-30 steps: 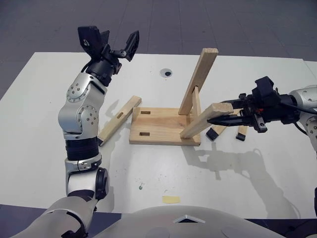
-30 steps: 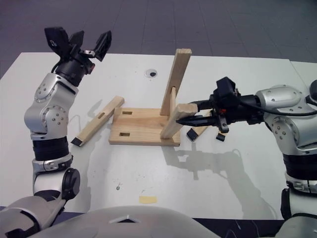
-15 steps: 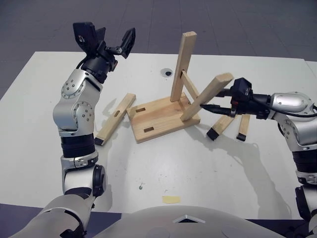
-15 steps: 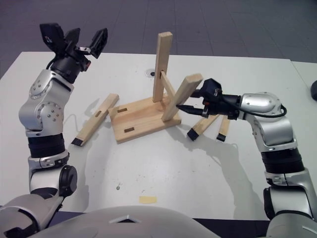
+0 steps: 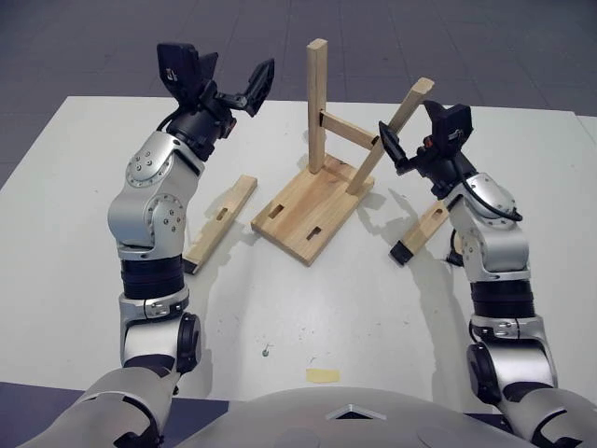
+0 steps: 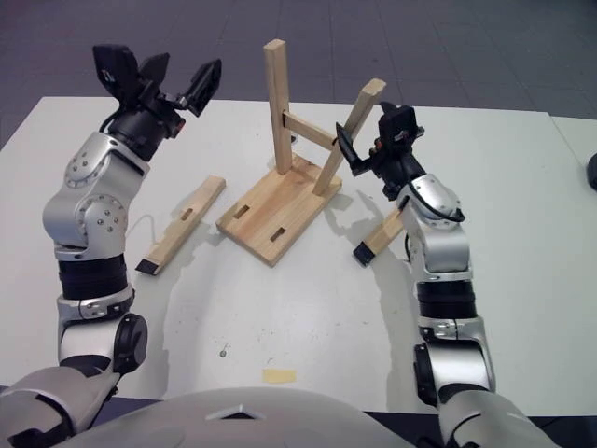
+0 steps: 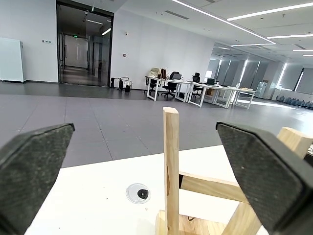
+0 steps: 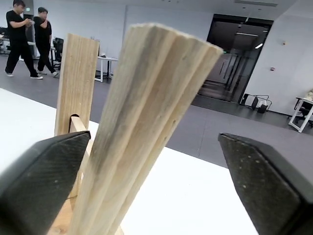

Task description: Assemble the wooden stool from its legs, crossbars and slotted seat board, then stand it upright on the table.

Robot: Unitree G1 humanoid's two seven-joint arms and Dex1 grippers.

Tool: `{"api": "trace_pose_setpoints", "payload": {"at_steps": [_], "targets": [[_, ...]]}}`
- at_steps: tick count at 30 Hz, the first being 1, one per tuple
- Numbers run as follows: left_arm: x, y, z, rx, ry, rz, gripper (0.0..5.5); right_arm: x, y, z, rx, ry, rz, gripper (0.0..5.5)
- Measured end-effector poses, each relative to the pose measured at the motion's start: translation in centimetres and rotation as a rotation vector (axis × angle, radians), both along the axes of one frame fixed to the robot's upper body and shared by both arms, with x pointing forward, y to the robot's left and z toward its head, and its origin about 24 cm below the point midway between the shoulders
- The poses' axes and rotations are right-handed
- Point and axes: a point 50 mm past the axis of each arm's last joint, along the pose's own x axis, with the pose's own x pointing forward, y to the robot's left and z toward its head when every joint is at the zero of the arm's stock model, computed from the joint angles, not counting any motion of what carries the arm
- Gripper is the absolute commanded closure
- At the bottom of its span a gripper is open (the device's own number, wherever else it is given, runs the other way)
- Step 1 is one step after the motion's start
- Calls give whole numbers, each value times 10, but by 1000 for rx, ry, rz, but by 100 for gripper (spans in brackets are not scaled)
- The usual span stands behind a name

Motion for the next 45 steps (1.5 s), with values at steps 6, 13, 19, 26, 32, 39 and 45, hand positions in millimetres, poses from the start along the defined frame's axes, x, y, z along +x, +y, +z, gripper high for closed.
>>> {"api": "trace_pose_setpoints", "payload": {"at_steps": [6, 13, 19, 26, 32, 39, 45], "targets": [[-5, 3, -13, 3, 35, 15, 10, -40, -14, -27, 318, 61, -146, 14], [-5, -2, -14, 0, 37, 5, 10, -25, 50, 27, 480, 25, 117, 14], [-4, -3, -17, 10, 50, 5, 10, 8, 73, 20, 428, 130, 91, 14], [-6, 0, -31, 90, 83, 14, 10, 6, 62, 25, 438, 87, 59, 14], [-5, 20, -69, 483, 97, 130, 10, -8, 26, 19, 435, 60, -50, 14], [-8, 14, -88, 603, 69, 83, 10, -20, -1, 10, 386, 92, -142, 14], [-7, 33, -95, 663, 81, 118, 10, -31, -36, 9, 357, 90, -267, 14]]}}
